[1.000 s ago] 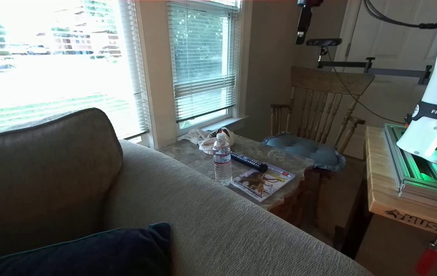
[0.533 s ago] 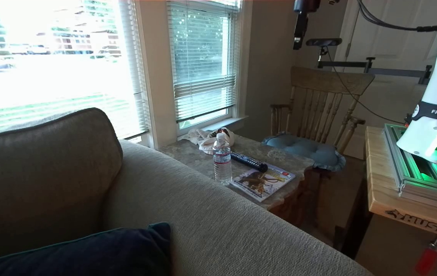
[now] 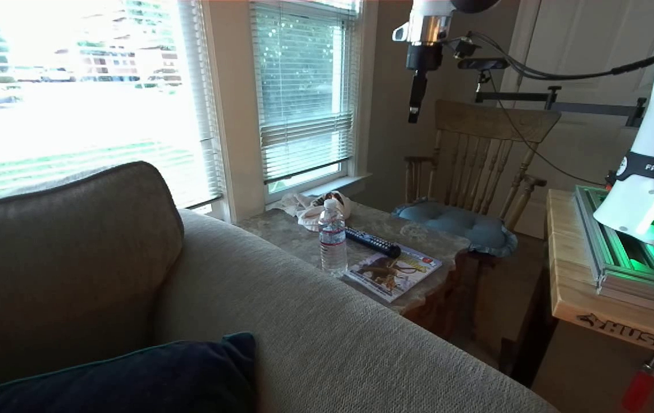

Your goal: Rotate the black remote control then press one button.

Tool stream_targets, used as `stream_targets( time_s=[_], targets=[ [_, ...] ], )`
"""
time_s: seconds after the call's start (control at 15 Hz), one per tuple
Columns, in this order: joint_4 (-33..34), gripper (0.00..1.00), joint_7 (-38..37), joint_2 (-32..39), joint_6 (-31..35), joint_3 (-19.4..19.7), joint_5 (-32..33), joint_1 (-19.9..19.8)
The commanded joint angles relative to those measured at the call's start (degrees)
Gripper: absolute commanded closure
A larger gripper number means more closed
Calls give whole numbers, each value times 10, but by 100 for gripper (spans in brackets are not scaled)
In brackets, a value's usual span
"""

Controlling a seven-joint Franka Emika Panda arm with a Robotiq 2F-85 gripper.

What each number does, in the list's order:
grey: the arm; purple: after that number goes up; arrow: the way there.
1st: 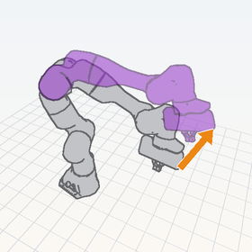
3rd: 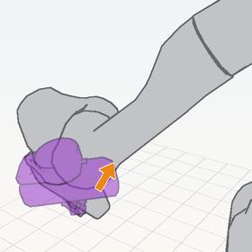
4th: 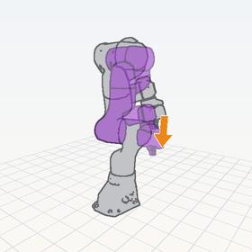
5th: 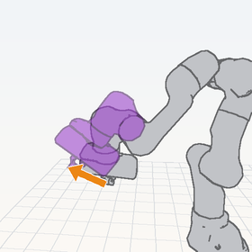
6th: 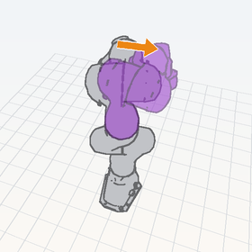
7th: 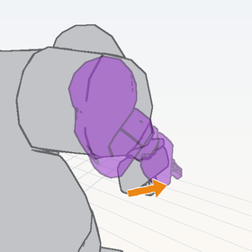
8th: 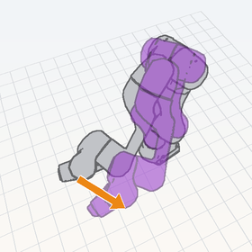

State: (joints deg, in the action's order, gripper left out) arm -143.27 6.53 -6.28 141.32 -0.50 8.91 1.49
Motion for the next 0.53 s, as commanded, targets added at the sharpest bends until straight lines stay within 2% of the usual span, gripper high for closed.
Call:
stream_targets(
  time_s=[0.0,0.2,0.27,0.47],
  targets=[
    [47,0,-48,127,50,-7,81,-9],
    [84,0,-115,190,53,16,166,5],
    [45,0,-68,144,51,9,116,0],
    [55,0,-74,165,52,13,121,1]
  ],
)
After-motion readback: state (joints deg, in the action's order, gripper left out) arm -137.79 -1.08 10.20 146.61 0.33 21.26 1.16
